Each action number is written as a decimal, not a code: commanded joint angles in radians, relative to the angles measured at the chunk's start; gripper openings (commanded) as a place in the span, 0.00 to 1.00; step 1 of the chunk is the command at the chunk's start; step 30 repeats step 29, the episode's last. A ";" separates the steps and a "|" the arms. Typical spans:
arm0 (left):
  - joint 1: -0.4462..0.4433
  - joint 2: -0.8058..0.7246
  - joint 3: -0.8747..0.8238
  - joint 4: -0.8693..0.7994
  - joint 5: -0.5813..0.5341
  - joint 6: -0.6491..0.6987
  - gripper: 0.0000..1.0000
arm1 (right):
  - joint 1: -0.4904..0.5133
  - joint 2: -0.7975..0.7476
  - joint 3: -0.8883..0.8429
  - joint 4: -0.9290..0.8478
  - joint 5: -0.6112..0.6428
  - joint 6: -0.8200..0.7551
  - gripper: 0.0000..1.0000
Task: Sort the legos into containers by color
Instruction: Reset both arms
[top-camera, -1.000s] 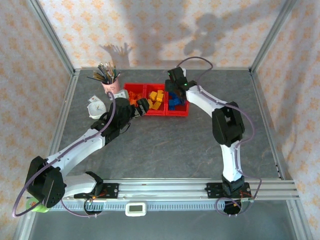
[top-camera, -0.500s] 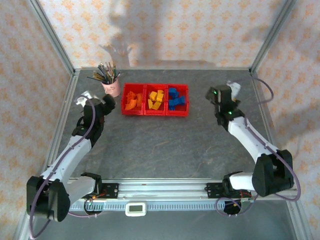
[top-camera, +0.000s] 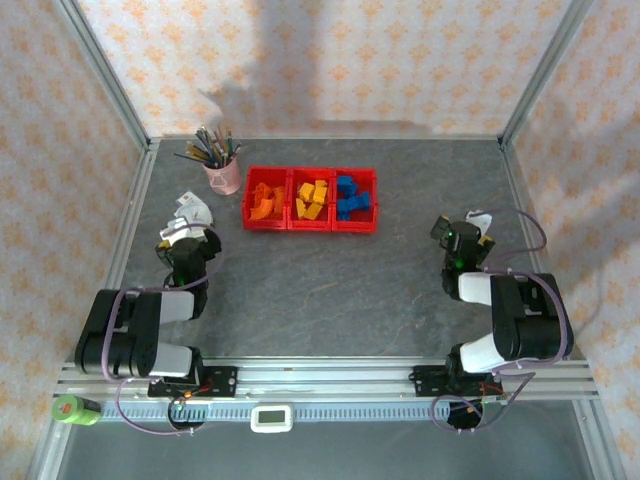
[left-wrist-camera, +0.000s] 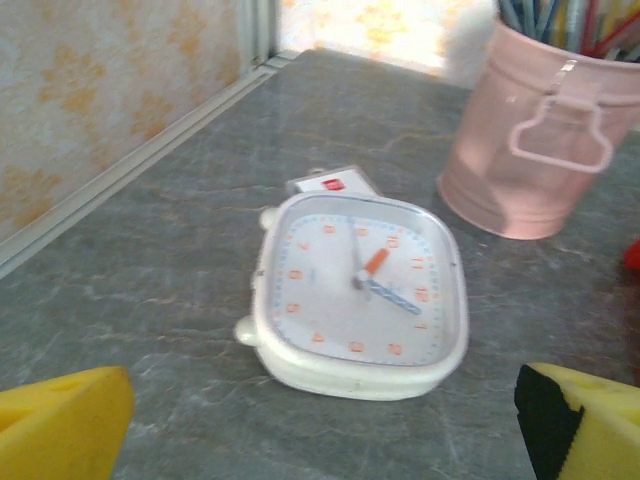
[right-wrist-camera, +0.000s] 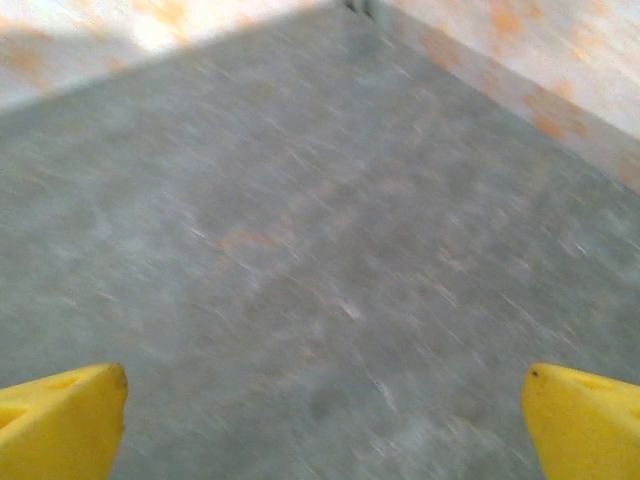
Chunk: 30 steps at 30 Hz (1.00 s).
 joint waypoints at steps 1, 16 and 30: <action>0.005 0.091 -0.021 0.356 0.154 0.099 0.99 | -0.008 0.026 -0.066 0.300 -0.195 -0.088 1.00; -0.001 0.111 -0.014 0.358 0.149 0.106 0.99 | 0.018 0.051 -0.150 0.460 -0.202 -0.122 1.00; -0.003 0.115 -0.009 0.355 0.173 0.116 0.99 | 0.019 0.050 -0.149 0.458 -0.200 -0.124 1.00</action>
